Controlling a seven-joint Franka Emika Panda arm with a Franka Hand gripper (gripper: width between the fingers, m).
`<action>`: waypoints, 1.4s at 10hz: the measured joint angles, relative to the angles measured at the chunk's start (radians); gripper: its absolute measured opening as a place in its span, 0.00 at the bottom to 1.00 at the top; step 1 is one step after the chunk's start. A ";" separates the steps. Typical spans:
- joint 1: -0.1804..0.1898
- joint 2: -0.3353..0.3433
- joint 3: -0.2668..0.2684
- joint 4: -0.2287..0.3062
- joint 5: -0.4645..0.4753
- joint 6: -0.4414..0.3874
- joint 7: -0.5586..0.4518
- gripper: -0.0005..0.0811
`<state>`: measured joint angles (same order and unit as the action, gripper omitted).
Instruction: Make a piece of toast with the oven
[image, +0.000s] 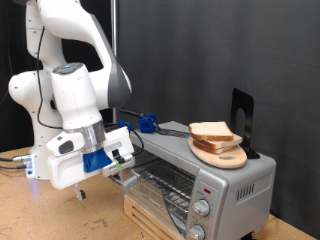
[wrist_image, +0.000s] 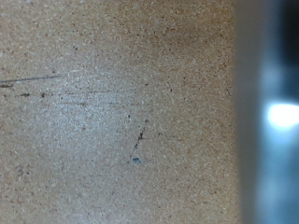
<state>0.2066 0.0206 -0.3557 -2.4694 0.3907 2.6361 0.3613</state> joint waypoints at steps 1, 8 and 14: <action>-0.005 -0.006 -0.005 0.012 0.004 -0.022 -0.023 1.00; -0.024 0.028 -0.031 0.037 -0.197 0.004 0.143 1.00; -0.029 0.046 -0.021 0.050 -0.010 -0.041 -0.045 1.00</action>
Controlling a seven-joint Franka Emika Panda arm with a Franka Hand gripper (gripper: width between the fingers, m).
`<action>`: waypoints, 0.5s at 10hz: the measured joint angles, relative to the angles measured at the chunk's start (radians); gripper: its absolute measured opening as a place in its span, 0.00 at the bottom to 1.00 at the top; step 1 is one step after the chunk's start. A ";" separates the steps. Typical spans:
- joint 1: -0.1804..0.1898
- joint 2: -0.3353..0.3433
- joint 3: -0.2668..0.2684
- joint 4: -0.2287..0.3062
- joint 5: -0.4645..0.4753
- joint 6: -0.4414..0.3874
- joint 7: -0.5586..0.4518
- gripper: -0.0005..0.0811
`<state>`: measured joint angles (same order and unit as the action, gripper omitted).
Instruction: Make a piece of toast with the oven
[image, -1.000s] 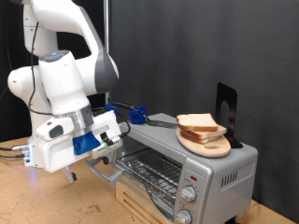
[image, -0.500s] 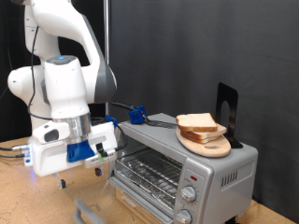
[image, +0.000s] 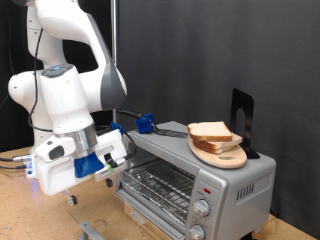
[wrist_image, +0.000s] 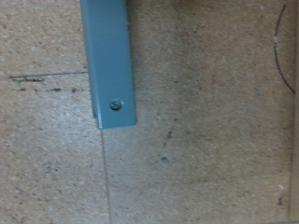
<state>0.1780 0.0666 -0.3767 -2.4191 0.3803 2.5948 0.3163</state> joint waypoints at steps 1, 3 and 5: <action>-0.001 -0.003 -0.006 0.002 -0.007 -0.030 -0.015 1.00; -0.031 -0.048 -0.035 0.039 0.031 -0.224 -0.129 1.00; -0.058 -0.098 -0.063 0.090 0.095 -0.404 -0.181 1.00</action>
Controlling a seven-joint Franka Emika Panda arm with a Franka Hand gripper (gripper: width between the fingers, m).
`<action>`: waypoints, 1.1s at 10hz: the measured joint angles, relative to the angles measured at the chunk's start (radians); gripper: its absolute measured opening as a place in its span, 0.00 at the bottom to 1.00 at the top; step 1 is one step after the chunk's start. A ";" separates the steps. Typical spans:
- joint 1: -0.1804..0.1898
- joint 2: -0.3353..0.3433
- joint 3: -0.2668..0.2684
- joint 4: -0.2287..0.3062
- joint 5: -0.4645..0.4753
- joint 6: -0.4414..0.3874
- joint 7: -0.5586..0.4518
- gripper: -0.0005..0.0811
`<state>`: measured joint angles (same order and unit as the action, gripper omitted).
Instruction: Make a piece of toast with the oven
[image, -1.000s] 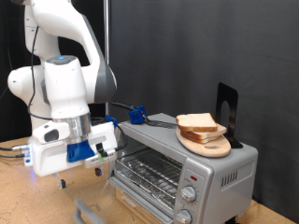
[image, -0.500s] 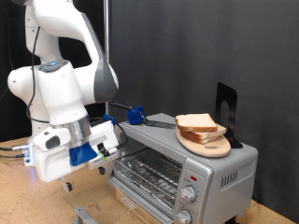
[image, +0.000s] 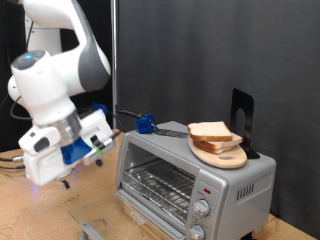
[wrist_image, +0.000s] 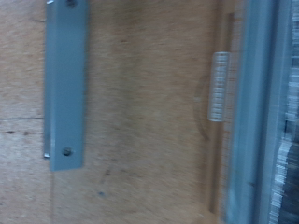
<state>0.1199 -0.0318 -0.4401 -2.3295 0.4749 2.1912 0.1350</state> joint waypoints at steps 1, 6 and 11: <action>-0.008 -0.022 -0.010 0.024 0.019 -0.065 0.000 1.00; -0.021 -0.103 -0.023 0.086 0.015 -0.189 0.079 1.00; -0.015 -0.164 -0.026 0.145 0.267 -0.506 0.075 1.00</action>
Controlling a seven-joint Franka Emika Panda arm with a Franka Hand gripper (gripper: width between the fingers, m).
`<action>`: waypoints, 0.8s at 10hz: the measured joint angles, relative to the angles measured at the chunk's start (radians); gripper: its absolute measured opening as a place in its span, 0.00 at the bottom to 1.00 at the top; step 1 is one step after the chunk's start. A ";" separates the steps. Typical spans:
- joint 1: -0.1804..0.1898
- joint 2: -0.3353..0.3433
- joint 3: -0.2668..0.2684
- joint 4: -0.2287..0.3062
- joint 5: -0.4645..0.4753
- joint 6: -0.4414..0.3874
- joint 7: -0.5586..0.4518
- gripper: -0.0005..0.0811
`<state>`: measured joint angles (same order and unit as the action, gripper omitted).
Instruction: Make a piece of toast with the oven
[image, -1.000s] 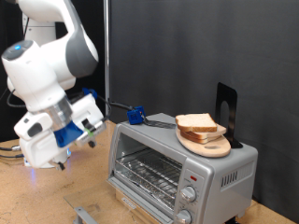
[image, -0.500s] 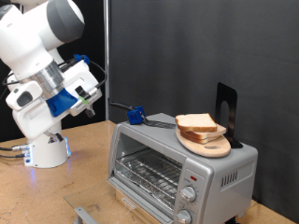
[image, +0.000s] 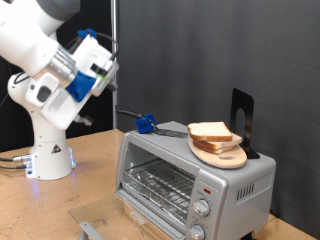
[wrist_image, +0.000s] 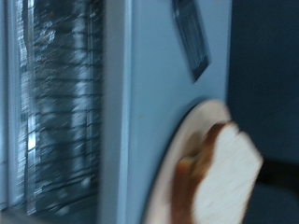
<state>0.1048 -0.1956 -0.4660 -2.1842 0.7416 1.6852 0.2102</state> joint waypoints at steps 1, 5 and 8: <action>0.006 -0.027 0.021 0.004 -0.061 -0.018 -0.044 1.00; 0.022 -0.125 0.107 -0.036 -0.216 0.047 -0.155 1.00; 0.030 -0.143 0.122 -0.037 -0.219 0.049 -0.273 1.00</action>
<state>0.1352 -0.3388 -0.3443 -2.2213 0.5229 1.7346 -0.0626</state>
